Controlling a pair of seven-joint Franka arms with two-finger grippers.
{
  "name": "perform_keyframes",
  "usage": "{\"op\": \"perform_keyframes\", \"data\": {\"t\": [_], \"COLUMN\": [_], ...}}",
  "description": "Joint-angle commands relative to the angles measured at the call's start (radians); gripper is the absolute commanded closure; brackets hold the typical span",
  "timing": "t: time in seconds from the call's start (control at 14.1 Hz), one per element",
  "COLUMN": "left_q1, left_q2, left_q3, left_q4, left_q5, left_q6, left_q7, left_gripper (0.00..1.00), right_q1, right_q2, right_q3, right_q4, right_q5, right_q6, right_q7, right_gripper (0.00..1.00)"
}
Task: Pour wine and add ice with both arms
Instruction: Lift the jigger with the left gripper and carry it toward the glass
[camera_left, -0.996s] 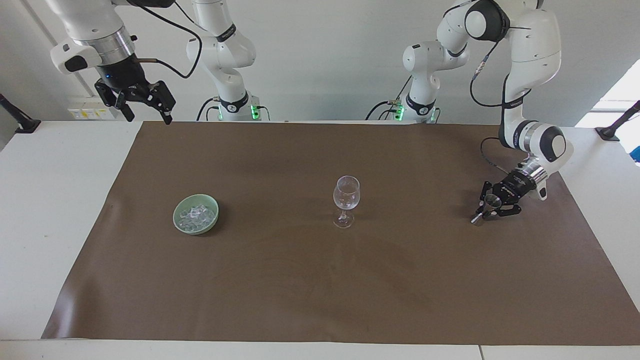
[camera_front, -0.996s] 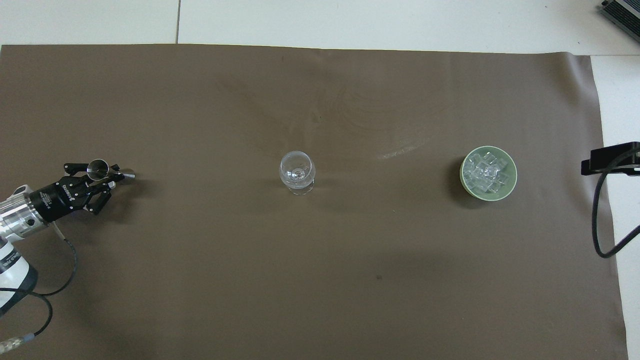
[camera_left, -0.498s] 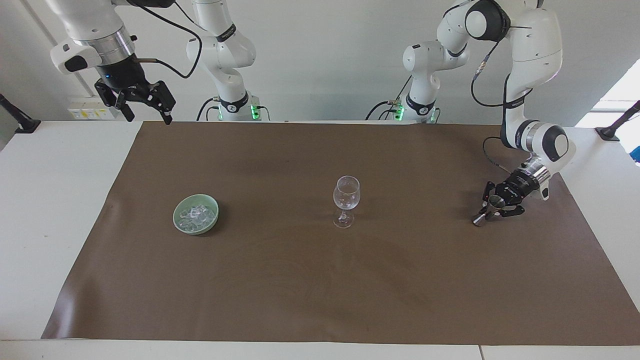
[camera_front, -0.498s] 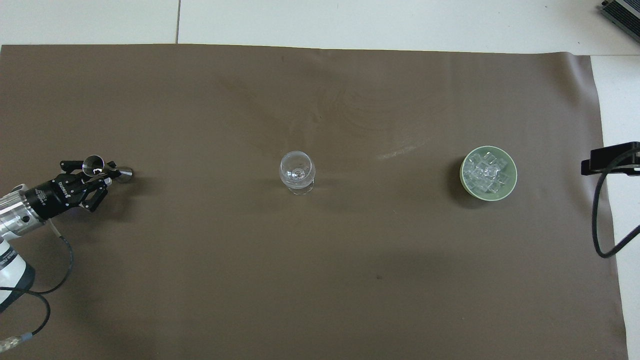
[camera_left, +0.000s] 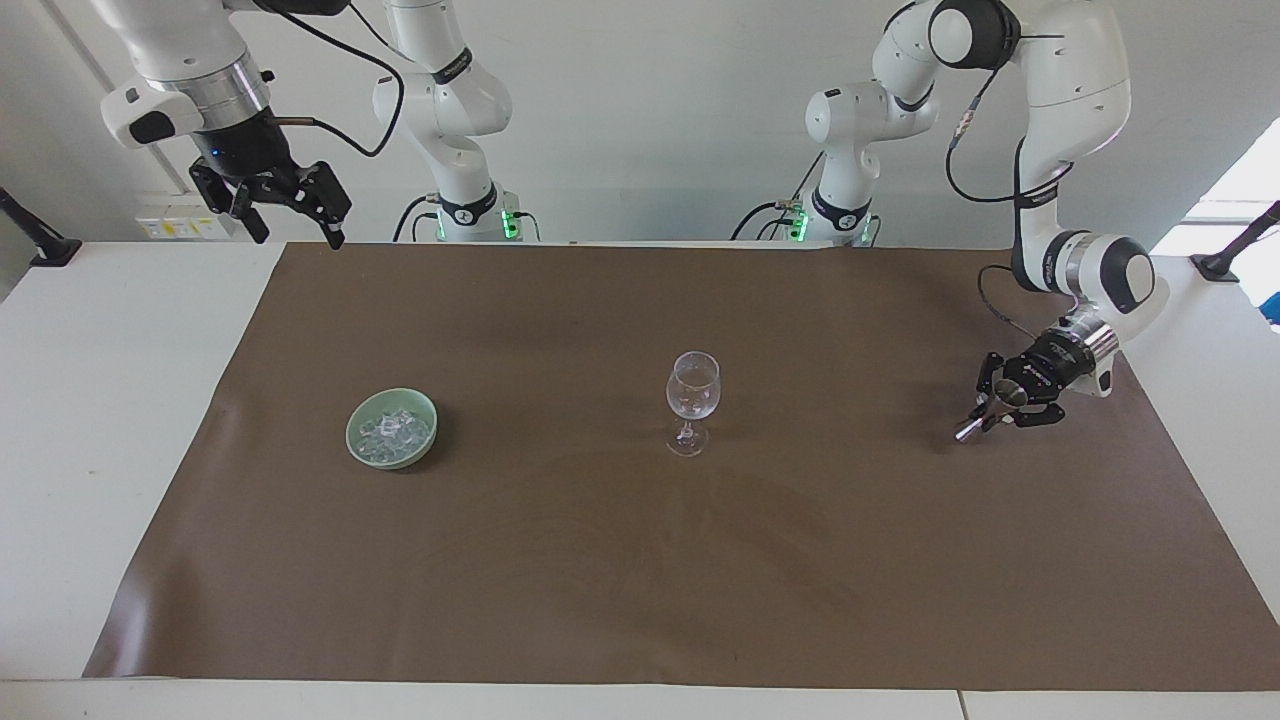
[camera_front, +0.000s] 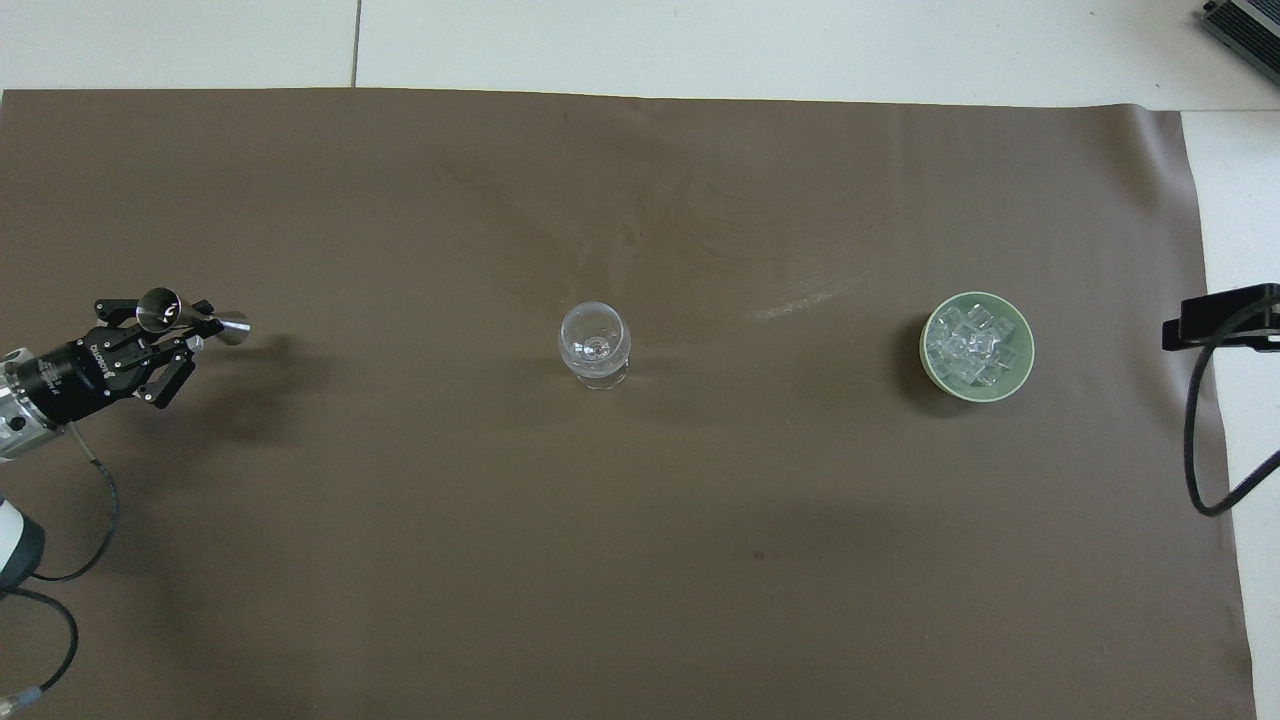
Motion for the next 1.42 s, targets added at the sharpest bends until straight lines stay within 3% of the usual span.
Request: {"op": "perform_keyframes", "data": {"t": [0.0,0.5,0.78,1.35], "left_q1": [-0.008,-0.011,-0.011,-0.012], "left_q2": [-0.055,-0.151,-0.224,-0.288], "left_q3": [0.0,-0.064,-0.141,-0.245], "left_q4": [-0.021,-0.024,-0.029,-0.035], "left_q5": [-0.01,-0.01,-0.01,-0.007], "left_q6": [-0.011,-0.001,0.079,0.163], "left_q7": [-0.037,-0.07,-0.161,-0.264], "left_gripper": [1.0,1.0,1.0,1.0], "right_q1": [-0.005,-0.005,-0.005,-0.005], "right_q2": [-0.02,-0.02,-0.02,-0.02], "right_q3": [0.004,0.004,0.004,0.004], "right_q4": [-0.017,-0.017,-0.017,-0.017], "right_q5": [0.008,0.008,0.008,0.008], "right_q6": [-0.007,-0.007,-0.007,-0.007], "right_q7": [-0.021,-0.021,-0.021,-0.021], "right_gripper": [0.0,0.0,0.0,0.0]}}
